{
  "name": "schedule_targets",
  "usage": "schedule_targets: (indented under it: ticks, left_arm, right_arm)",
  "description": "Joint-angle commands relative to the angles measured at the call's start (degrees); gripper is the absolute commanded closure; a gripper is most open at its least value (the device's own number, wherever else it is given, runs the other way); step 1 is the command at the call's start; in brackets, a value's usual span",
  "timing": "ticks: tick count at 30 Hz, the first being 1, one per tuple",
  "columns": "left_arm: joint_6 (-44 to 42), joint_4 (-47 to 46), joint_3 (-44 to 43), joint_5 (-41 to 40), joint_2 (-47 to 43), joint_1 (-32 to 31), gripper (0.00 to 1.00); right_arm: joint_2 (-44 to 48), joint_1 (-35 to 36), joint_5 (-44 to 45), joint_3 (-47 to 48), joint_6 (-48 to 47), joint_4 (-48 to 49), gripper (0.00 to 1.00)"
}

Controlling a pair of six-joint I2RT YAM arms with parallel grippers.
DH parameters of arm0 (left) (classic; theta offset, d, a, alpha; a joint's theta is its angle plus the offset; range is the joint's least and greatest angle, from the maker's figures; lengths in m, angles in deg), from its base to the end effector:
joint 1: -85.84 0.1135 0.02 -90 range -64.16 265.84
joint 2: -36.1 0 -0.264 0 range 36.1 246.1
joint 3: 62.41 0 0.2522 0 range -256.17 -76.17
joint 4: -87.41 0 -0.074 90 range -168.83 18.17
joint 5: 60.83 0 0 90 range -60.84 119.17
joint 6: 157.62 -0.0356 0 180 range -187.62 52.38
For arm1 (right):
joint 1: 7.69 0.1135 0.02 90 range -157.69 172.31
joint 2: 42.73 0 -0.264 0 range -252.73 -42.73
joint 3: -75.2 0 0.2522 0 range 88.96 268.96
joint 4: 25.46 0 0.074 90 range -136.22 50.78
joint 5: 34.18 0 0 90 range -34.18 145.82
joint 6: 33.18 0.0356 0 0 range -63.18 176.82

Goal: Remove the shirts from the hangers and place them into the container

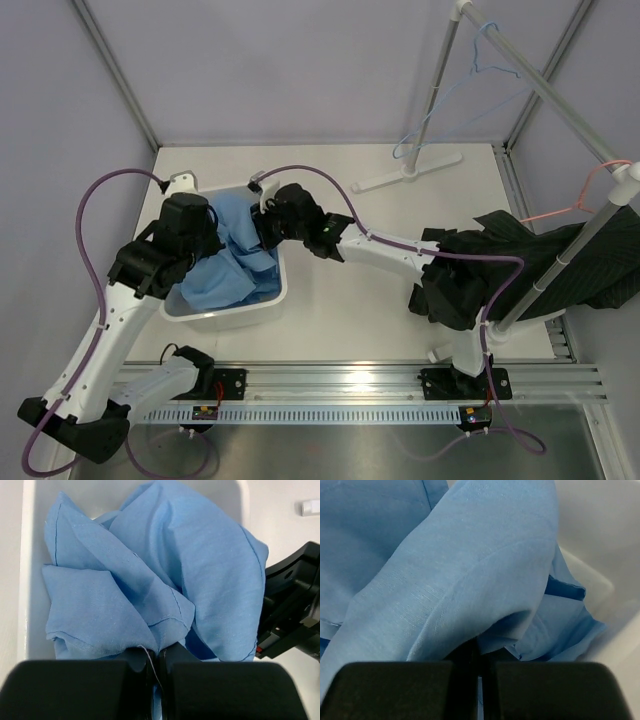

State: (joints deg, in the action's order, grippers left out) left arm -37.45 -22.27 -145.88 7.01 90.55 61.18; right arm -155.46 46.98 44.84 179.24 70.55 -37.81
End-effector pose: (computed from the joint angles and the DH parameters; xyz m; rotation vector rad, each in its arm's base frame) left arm 0.1577 -0.0576 0.3800 -0.3033 2.2088 -0.0767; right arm 0.2680 0.3898 0.2798 -0.8458 1.8778 0.9566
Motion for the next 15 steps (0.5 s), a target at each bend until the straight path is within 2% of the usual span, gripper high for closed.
schedule_targets:
  ticks: [1, 4, 5, 7, 8, 11, 13, 15]
  left_arm:
    - [1.47, -5.93, -0.60, -0.08, -0.93, 0.14, 1.00]
    - [2.34, -5.93, 0.36, -1.14, -0.41, 0.14, 0.96]
    - [2.43, -6.63, 0.89, -0.79, -0.14, 0.06, 0.95]
    - [3.22, -7.59, 2.21, -0.26, 0.82, 0.23, 0.94]
    - [3.40, -7.86, 3.43, 0.00, 1.87, 0.32, 0.95]
    - [4.81, -9.44, 5.98, -0.08, 2.76, 0.76, 0.95]
    - [5.33, -10.67, 7.22, -0.35, 2.85, 1.72, 0.91]
    - [5.51, -11.12, 8.45, -0.35, 3.20, 2.69, 0.94]
  right_arm:
    - [3.03, 0.26, 1.23, -1.76, 1.73, -1.06, 0.94]
    - [4.35, 0.43, 0.79, -1.51, 0.94, -4.30, 0.81]
    - [4.71, 0.35, 1.22, -1.34, 0.59, -4.92, 0.67]
    - [6.81, 0.34, 2.36, -1.68, 0.68, -5.19, 0.54]
    - [7.43, 0.43, 2.54, -1.77, 0.76, -5.19, 0.42]
    - [10.24, 0.87, 4.03, -0.90, -0.20, -6.85, 0.24]
    - [12.70, 1.49, 7.44, 0.06, -0.81, -9.22, 0.18]
    - [15.41, 2.19, 11.48, 1.38, -1.52, -12.64, 0.13]
